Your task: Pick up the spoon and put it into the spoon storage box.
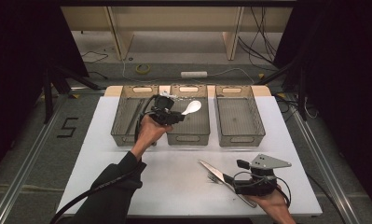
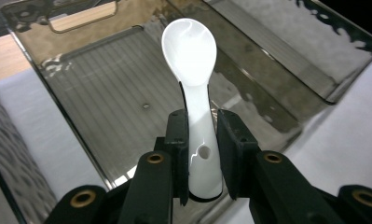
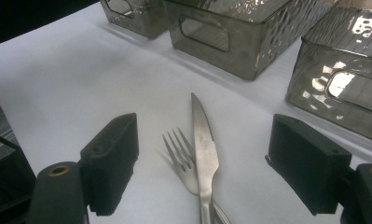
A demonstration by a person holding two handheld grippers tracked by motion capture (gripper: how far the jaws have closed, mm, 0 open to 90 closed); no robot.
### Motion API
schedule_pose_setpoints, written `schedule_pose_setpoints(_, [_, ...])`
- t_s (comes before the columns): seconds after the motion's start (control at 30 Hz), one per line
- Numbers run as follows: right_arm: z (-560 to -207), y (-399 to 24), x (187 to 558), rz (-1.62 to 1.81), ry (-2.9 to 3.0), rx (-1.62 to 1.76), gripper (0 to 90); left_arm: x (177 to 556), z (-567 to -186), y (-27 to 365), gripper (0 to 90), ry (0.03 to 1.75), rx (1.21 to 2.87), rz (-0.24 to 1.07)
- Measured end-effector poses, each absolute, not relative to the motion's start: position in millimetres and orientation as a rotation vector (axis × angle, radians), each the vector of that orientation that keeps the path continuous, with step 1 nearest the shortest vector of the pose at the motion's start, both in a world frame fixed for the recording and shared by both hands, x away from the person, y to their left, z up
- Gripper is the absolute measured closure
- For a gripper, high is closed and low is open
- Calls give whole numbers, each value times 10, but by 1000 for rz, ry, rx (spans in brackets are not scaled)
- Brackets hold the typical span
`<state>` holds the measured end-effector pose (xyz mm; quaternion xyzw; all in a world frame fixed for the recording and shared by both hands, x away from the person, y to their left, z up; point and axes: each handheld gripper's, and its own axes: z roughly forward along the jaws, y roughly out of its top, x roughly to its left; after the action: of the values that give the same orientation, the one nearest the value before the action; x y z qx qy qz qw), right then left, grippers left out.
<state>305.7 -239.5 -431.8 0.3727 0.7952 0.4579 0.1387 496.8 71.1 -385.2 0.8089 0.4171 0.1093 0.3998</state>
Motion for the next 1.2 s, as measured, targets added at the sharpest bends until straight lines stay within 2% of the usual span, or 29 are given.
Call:
schedule_pose_setpoints(0.57, [-4322, -2397, 3056, 1324, 2300, 1072, 253, 5162, -3964, 616, 736, 1116, 2049, 299])
schedule_pose_setpoints(0.6, [-4322, -2396, 3055, 1322, 2302, 1074, 252, 5167, -3975, 601, 723, 1126, 2043, 292])
schedule_pose_setpoints(0.67, [-4322, -2396, 3054, 1322, 2302, 1075, 253, 5177, -3975, 570, 545, 1133, 2040, 295])
schedule_pose_setpoints(0.77, [-4320, -2394, 3052, 1325, 2302, 1074, 253, 5168, -3949, 540, 411, 1137, 2026, 296])
schedule_pose_setpoints(1.2, [-4315, -2397, 3048, 1327, 2301, 1071, 253, 4946, -3704, 653, 300, 1072, 2005, 283])
